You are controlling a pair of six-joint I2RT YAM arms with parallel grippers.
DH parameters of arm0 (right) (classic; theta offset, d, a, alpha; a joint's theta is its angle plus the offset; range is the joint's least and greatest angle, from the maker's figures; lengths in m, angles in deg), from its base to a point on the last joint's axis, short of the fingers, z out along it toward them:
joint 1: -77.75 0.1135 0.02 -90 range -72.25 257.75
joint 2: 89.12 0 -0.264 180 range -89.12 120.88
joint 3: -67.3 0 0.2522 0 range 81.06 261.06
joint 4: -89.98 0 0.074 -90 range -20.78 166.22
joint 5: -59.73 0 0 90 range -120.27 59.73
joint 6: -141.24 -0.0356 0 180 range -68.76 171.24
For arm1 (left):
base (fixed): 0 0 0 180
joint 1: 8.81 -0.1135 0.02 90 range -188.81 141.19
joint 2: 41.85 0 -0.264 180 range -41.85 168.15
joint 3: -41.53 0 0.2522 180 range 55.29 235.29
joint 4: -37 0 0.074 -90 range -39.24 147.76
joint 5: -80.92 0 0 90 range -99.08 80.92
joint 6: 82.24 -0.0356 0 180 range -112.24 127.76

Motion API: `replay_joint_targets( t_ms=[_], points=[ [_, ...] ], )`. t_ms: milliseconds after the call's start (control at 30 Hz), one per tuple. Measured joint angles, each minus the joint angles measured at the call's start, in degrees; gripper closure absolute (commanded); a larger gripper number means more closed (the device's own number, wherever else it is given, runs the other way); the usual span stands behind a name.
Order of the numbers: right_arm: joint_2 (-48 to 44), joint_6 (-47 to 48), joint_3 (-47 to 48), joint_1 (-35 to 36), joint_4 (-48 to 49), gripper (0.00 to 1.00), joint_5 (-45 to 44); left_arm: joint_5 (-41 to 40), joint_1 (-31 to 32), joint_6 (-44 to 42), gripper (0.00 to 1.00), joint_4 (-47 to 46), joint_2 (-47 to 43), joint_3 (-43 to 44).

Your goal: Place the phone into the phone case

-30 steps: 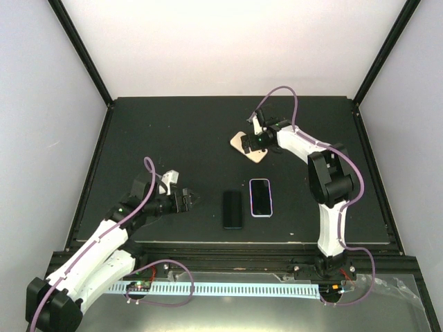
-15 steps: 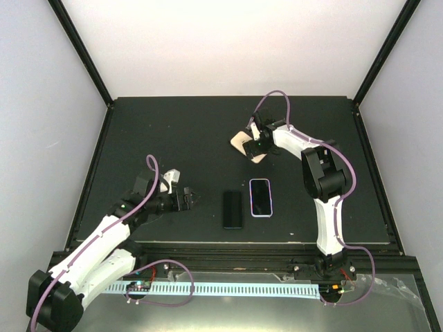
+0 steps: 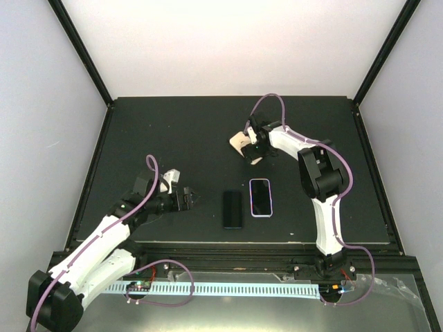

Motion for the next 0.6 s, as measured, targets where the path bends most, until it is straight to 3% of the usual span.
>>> replay_joint_targets(
  t_ms=[367, 600],
  points=[
    [0.20, -0.07, -0.26, 1.03, -0.28, 0.26, -1.16, 0.04, 0.00, 1.99, 0.04, 0.04, -3.30, -0.61],
    [-6.69, -3.89, -9.25, 1.16, 2.60, 0.28, 5.60, 0.24, -0.09, 4.52, 0.06, 0.02, -4.72, -1.05]
  ],
)
